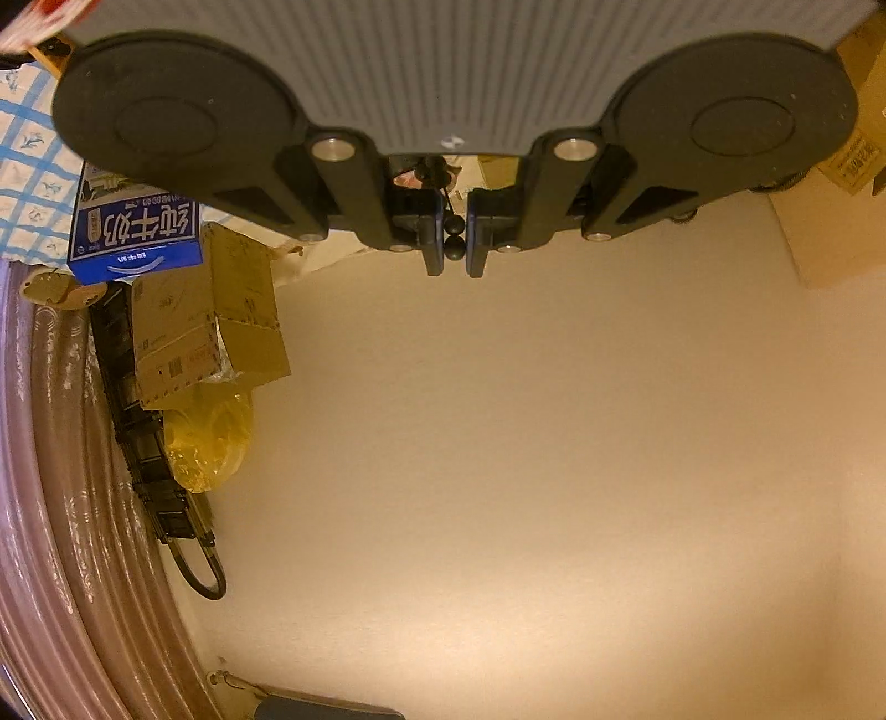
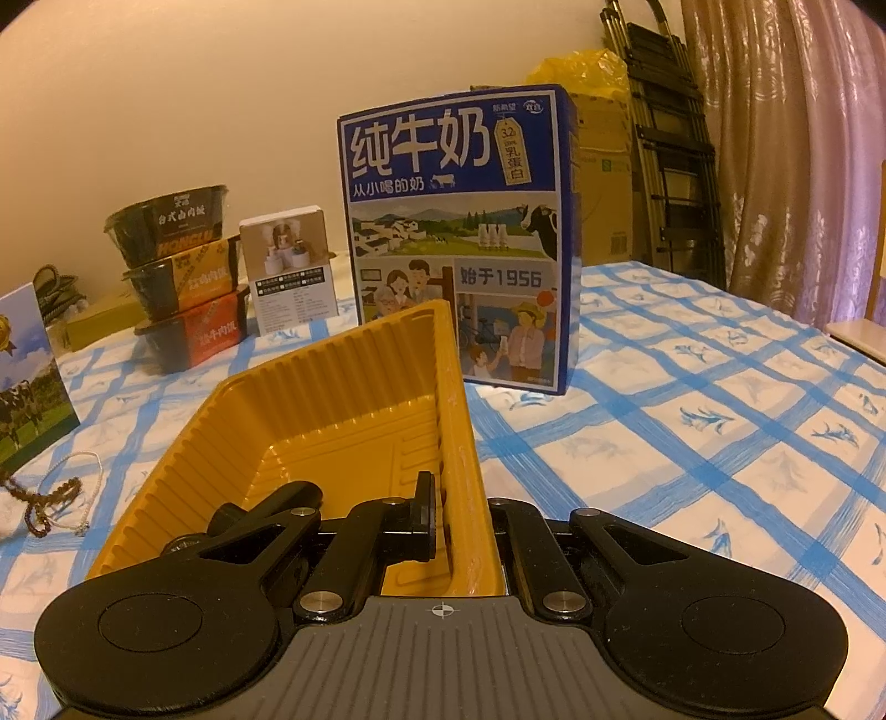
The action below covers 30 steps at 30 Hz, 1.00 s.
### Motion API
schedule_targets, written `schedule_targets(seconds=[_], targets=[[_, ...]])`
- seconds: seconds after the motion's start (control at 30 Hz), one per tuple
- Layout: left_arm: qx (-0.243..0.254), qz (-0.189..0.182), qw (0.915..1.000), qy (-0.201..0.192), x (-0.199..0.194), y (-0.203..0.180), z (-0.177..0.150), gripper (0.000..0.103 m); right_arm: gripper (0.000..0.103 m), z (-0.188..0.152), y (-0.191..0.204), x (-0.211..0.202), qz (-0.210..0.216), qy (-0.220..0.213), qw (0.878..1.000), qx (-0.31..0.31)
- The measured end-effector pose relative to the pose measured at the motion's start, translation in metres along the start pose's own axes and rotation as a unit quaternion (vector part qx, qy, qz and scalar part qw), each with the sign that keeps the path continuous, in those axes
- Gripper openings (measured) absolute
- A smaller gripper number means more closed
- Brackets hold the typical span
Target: Organize jewelry
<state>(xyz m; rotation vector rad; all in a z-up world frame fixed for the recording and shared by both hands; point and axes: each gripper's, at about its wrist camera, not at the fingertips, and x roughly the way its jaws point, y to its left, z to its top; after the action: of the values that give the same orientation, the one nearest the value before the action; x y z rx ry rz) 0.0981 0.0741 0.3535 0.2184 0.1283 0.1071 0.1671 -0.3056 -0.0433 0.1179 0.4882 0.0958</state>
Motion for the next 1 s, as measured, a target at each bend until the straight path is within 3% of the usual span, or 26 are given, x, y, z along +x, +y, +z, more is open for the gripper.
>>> schedule_targets(seconds=[0.17, 0.4, 0.63, 0.73, 0.9, 1.0], targets=[[-0.021, 0.001, 0.9985, 0.051, 0.005, -0.001, -0.041, 0.007, 0.006, 0.0, 0.0, 0.0, 0.001, 0.0, 1.0, 0.001], [-0.063, 0.021, 0.9866, 0.149, 0.003, 0.008, -0.157, 0.007, 0.006, -0.002, 0.0, -0.001, 0.0, -0.001, 1.0, -0.005], [-0.095, 0.033, 0.9528, 0.286, 0.011, 0.005, -0.289, 0.01, 0.006, -0.003, 0.003, -0.004, -0.001, 0.0, 1.0, -0.017], [-0.09, 0.011, 0.9401, 0.329, 0.017, -0.007, -0.327, 0.02, 0.006, -0.004, 0.003, -0.004, -0.001, 0.003, 1.0, -0.021], [-0.039, -0.067, 0.9358, 0.344, 0.052, -0.052, -0.362, 0.033, 0.006, -0.006, 0.002, -0.004, -0.003, 0.008, 1.0, -0.024], [-0.002, -0.107, 0.9325, 0.345, 0.079, -0.075, -0.373, 0.034, 0.006, -0.007, 0.001, -0.003, -0.004, 0.01, 1.0, -0.024]])
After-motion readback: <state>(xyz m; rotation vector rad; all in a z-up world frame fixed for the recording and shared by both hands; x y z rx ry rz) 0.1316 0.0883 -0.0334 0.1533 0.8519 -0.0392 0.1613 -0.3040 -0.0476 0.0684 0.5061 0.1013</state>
